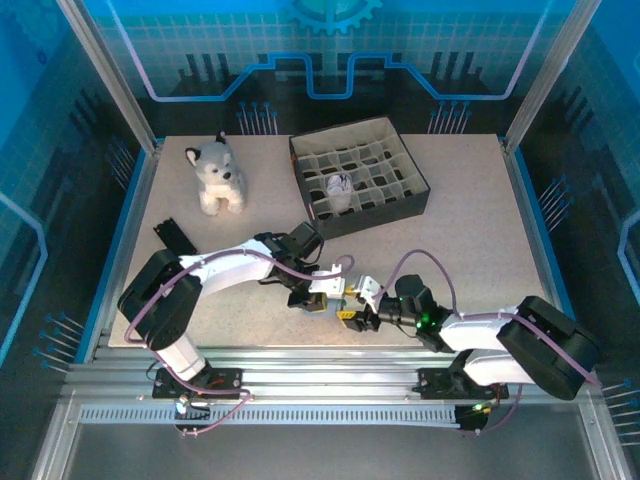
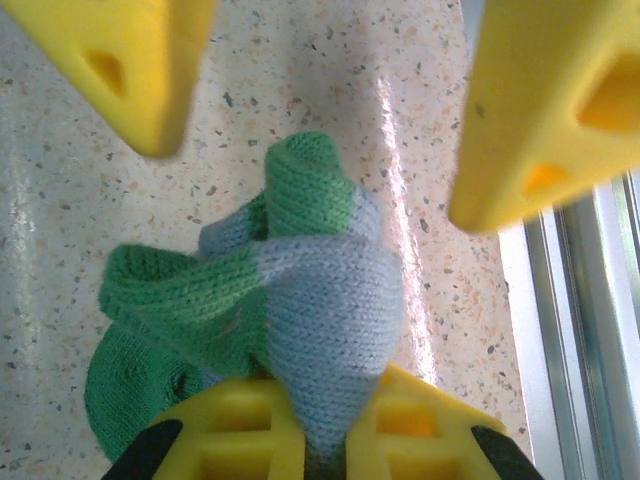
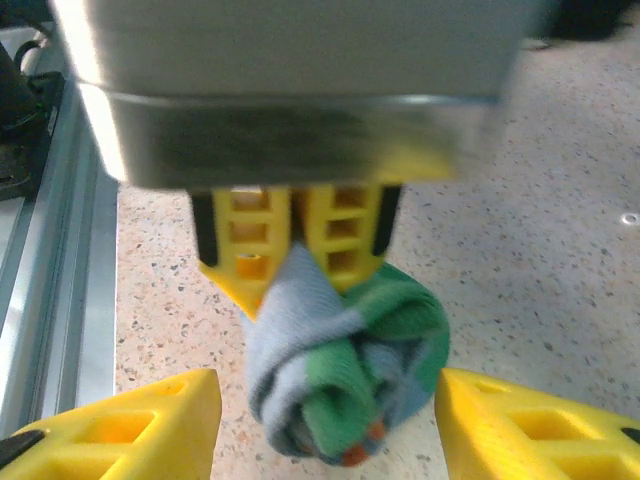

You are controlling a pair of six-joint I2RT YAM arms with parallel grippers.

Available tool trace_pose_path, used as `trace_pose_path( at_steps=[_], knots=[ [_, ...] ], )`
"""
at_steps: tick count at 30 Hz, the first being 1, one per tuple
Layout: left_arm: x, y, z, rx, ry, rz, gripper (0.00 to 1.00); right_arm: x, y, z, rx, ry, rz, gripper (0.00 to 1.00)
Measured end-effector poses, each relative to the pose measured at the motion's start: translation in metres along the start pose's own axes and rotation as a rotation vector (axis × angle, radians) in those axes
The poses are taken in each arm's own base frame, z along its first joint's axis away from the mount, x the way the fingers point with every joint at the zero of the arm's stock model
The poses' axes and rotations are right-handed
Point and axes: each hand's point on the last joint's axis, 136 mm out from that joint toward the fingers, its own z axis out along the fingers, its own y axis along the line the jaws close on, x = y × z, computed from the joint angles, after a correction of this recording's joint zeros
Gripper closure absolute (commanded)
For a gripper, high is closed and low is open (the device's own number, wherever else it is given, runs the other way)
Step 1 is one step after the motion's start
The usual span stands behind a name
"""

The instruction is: Roll the socks

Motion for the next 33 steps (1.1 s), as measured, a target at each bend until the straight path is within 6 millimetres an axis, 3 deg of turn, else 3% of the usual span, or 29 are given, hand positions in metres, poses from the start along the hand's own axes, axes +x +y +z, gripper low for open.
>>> trace_pose_path(
  at_steps=[9, 17, 28, 33],
  knots=[
    [0.004, -0.004, 0.001, 0.006, 0.002, 0.083, 1.00, -0.017, -0.023, -0.013, 0.007, -0.098, 0.139, 0.44],
    [0.004, -0.003, 0.001, 0.003, 0.000, 0.104, 1.00, -0.035, -0.027, -0.004, -0.023, -0.100, 0.189, 0.44],
    [0.006, -0.004, 0.003, -0.007, -0.009, 0.133, 1.00, -0.002, -0.033, 0.033, -0.100, 0.022, 0.390, 0.51],
    [0.008, -0.006, 0.003, -0.009, -0.009, 0.136, 1.00, 0.013, -0.030, 0.034, -0.104, 0.029, 0.468, 0.52]
  ],
)
